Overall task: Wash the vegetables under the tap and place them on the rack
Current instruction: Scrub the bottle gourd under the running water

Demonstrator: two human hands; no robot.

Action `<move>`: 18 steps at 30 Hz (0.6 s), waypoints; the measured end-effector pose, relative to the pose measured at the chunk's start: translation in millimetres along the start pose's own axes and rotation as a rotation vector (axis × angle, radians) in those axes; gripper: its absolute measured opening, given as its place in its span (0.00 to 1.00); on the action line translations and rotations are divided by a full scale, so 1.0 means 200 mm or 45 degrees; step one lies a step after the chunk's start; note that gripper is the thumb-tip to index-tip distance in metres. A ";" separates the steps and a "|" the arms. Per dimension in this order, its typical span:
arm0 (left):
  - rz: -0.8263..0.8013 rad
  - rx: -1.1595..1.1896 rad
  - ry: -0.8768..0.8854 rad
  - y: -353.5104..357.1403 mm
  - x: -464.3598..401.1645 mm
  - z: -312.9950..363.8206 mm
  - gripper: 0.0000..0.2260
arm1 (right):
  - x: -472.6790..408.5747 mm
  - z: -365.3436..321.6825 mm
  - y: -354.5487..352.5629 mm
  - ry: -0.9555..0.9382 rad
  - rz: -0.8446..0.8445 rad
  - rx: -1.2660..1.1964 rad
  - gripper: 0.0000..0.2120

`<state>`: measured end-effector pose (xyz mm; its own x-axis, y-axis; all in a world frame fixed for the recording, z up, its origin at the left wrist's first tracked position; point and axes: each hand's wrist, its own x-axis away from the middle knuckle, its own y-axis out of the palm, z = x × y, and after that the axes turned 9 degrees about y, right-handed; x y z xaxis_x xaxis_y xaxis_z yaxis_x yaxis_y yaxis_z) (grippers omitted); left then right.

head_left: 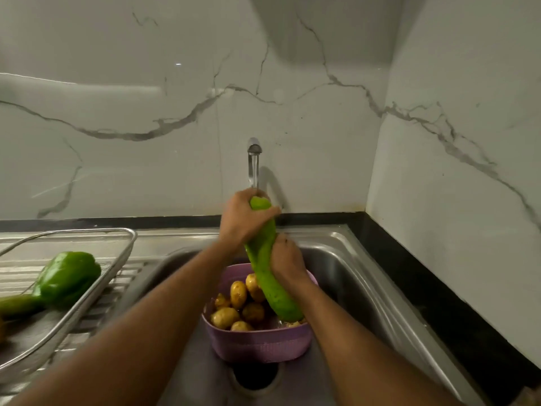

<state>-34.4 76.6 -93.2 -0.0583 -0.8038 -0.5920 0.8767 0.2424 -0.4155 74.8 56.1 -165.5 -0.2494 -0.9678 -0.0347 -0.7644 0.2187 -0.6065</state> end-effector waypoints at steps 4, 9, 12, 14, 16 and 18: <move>-0.314 0.193 -0.176 -0.12 -0.10 0.04 0.08 | -0.02 -0.02 -0.02 -0.017 -0.139 -0.050 0.18; -0.511 0.987 -0.486 -0.21 -0.07 0.02 0.07 | 0.01 -0.07 0.00 0.008 -0.212 -0.302 0.23; -0.283 1.205 -0.530 -0.15 -0.04 -0.02 0.07 | 0.02 -0.06 0.02 0.082 -0.129 -0.270 0.24; -0.138 1.140 -0.574 -0.12 -0.01 -0.01 0.09 | 0.01 -0.06 0.04 0.131 -0.095 -0.229 0.24; -0.023 0.969 -0.622 -0.09 0.01 -0.01 0.15 | 0.03 -0.07 0.06 0.192 -0.086 -0.285 0.25; 0.094 0.714 -0.518 -0.05 0.05 0.02 0.11 | 0.05 -0.09 0.07 0.233 -0.108 -0.326 0.24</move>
<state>-42.0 64.5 -91.5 0.0983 -0.9623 -0.2535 0.9921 0.0749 0.1002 50.7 52.5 -161.0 -0.2636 -0.9504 0.1651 -0.9059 0.1852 -0.3808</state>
